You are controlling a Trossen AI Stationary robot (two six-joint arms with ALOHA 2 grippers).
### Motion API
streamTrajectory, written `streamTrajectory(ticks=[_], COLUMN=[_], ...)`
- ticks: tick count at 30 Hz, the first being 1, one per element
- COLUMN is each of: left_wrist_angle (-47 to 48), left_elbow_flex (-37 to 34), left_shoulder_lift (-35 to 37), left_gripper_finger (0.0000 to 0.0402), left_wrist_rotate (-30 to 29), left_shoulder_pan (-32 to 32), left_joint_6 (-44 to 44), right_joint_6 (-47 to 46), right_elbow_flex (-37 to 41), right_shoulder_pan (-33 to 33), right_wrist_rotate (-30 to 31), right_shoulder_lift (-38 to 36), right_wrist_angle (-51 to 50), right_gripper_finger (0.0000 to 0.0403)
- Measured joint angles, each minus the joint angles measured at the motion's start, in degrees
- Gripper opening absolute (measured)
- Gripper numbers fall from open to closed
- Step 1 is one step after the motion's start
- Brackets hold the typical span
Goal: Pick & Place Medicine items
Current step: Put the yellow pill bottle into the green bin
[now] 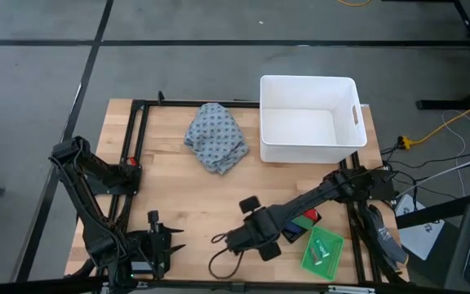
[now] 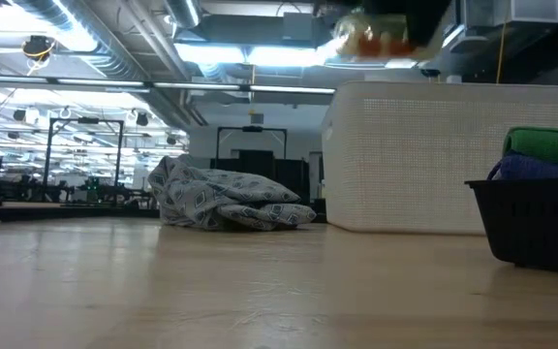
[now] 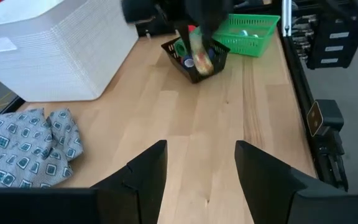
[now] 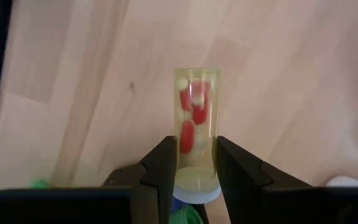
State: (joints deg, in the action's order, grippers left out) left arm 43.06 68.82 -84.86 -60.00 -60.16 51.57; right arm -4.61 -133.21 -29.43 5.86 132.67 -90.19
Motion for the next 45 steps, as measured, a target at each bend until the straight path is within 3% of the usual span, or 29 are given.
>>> streamTrajectory(ticks=[9,16,19,23,27,30,38,45], left_wrist_angle=[-0.59,-1.35,-1.46,-1.74,-2.14,-2.50,-2.55,-2.57], left_elbow_flex=[0.00,0.00,0.00,0.00,0.00,0.00,0.00,0.00], left_shoulder_lift=[0.00,0.00,0.00,0.00,0.00,0.00,0.00,-0.15], left_gripper_finger=[0.0184,0.0184,0.0184,0.0184,0.0184,0.0184,0.0184,0.0184], left_wrist_rotate=[0.04,0.15,0.56,1.04,1.04,1.02,-0.32,-0.25], left_shoulder_pan=[0.00,-0.11,-0.11,-0.11,-0.08,0.05,0.39,1.49], left_joint_6=[0.07,-0.81,-0.78,-0.78,-1.08,-1.04,-0.35,-0.33], right_joint_6=[-6.37,-12.27,-17.56,-23.37,-30.58,-38.48,-60.88,-77.16], right_elbow_flex=[-0.02,1.40,9.28,29.94,51.70,62.89,76.33,84.97], right_shoulder_pan=[-1.03,-5.28,-8.02,-12.22,-14.42,-16.13,-25.71,-34.47], right_wrist_rotate=[0.95,10.17,14.58,19.85,20.01,18.06,8.47,6.82], right_shoulder_lift=[-7.38,-15.71,-21.42,-32.83,-44.39,-51.20,-55.79,-55.66], right_wrist_angle=[0.17,0.57,2.29,16.09,29.15,35.11,35.45,43.80], right_gripper_finger=[0.0107,0.0107,0.0107,0.0107,0.0107,0.0107,0.0107,0.0107])
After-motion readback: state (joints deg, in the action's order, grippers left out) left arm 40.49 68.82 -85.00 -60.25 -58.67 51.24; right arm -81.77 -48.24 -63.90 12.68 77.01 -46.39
